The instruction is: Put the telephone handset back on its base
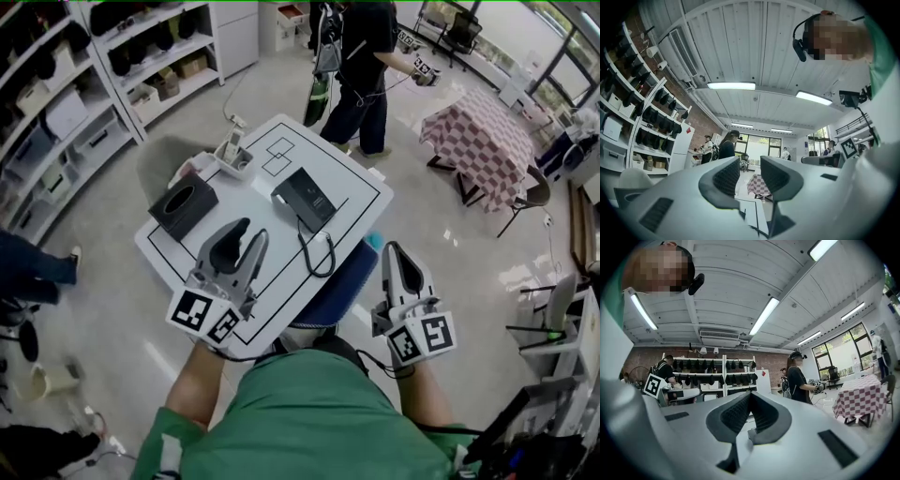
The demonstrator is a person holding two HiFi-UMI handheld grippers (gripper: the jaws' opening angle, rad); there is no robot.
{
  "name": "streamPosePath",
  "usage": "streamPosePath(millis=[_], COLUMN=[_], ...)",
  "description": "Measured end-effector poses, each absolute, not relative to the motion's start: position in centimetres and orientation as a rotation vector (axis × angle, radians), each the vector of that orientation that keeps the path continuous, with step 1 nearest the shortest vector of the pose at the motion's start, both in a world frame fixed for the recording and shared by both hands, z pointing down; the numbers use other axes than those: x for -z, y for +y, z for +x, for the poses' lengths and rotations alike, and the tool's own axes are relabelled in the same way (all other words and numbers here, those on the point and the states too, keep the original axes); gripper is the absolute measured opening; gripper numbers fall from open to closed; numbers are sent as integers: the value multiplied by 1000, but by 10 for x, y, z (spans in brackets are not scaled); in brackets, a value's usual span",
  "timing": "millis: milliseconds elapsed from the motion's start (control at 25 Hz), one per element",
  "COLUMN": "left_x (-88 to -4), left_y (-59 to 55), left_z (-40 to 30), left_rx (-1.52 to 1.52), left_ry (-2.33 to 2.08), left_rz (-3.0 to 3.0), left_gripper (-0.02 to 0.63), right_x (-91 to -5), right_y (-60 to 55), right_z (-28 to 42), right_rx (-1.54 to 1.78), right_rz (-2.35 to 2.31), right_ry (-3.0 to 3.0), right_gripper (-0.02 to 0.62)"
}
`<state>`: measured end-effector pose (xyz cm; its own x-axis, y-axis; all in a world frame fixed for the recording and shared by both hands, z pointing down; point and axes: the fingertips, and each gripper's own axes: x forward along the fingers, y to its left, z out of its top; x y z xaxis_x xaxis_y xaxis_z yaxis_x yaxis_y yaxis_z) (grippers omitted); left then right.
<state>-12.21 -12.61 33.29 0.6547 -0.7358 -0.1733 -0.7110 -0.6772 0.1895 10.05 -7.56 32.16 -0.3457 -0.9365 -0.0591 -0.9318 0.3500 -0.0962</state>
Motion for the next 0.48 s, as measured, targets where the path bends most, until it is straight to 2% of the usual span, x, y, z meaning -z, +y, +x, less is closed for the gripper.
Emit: streamPosePath(millis=[480], left_x=[-349], left_y=[-139], left_z=[-122], left_rx=[310], left_ry=[-1246], left_rz=[2739], left_gripper=[149], right_x=[-335], right_y=[-95], right_z=[105], right_rx=[74], right_rz=[-1732], right_ry=[2514], right_gripper=[15])
